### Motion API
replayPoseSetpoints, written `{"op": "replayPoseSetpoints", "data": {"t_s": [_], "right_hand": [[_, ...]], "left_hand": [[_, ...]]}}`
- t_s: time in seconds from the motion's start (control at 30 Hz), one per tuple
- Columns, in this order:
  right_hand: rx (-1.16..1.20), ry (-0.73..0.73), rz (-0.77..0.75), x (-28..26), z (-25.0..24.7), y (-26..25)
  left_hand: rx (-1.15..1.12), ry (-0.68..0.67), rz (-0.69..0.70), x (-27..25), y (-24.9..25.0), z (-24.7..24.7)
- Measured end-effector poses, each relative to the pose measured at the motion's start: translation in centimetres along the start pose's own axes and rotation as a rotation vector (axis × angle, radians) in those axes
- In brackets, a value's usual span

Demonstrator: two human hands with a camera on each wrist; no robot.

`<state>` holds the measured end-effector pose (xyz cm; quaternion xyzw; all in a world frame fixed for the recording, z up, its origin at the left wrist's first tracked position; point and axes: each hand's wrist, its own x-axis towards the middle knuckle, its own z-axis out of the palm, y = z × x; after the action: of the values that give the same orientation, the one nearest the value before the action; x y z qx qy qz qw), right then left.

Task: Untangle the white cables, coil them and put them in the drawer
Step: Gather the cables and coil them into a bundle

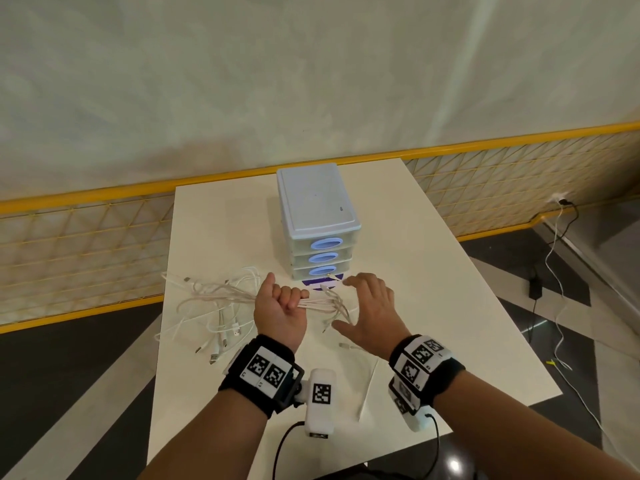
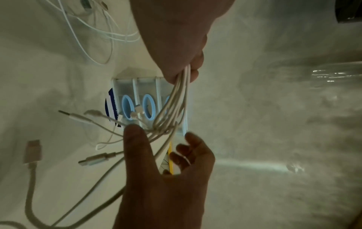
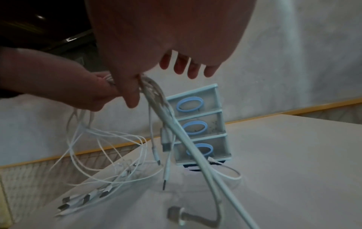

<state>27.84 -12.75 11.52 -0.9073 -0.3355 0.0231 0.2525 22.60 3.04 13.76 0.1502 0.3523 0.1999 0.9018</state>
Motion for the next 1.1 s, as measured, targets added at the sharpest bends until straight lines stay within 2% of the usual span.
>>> {"op": "replayPoseSetpoints", "data": {"t_s": [0.07, 0.2, 0.33, 0.47, 0.63, 0.73, 0.83, 0.93, 1.03, 1.1], "right_hand": [[0.11, 0.032, 0.013, -0.1, -0.1, 0.3], [0.311, -0.135, 0.113, -0.2, -0.6, 0.4], [0.54, -0.101, 0.222, -0.4, -1.0, 0.9], [0.548, -0.082, 0.214, -0.2, -2.4, 2.0], [0.568, -0.006, 0.264, 0.7, -3.3, 1.4], [0.43, 0.002, 0.281, 1.4, -2.8, 1.8], [0.127, 0.02, 0.201, 1.6, -1.9, 2.2], [0.112, -0.002, 0.051, 1.4, -1.4, 0.7], [0.164, -0.199, -0.134, 1.5, -1.0, -2.8], [0.13, -0.341, -0.156, 2.2, 0.2, -4.8]], "left_hand": [[-0.01, 0.006, 0.012, 0.2, 0.1, -0.2], [-0.002, 0.011, 0.025, 0.5, 0.5, -0.3], [0.015, 0.045, 0.066, 1.2, 1.9, -1.0], [-0.016, 0.1, 0.108, 2.0, 3.7, -1.8], [-0.008, 0.081, 0.102, 2.2, 3.4, -2.0], [0.014, 0.066, 0.099, 2.0, 3.2, -1.8], [0.015, 0.061, 0.098, 1.7, 2.9, -1.7], [0.004, 0.049, 0.093, 1.5, 2.7, -1.3], [0.012, 0.015, 0.088, 1.0, 2.1, -0.7], [0.031, -0.002, 0.071, 0.6, 1.5, -0.2]]}}
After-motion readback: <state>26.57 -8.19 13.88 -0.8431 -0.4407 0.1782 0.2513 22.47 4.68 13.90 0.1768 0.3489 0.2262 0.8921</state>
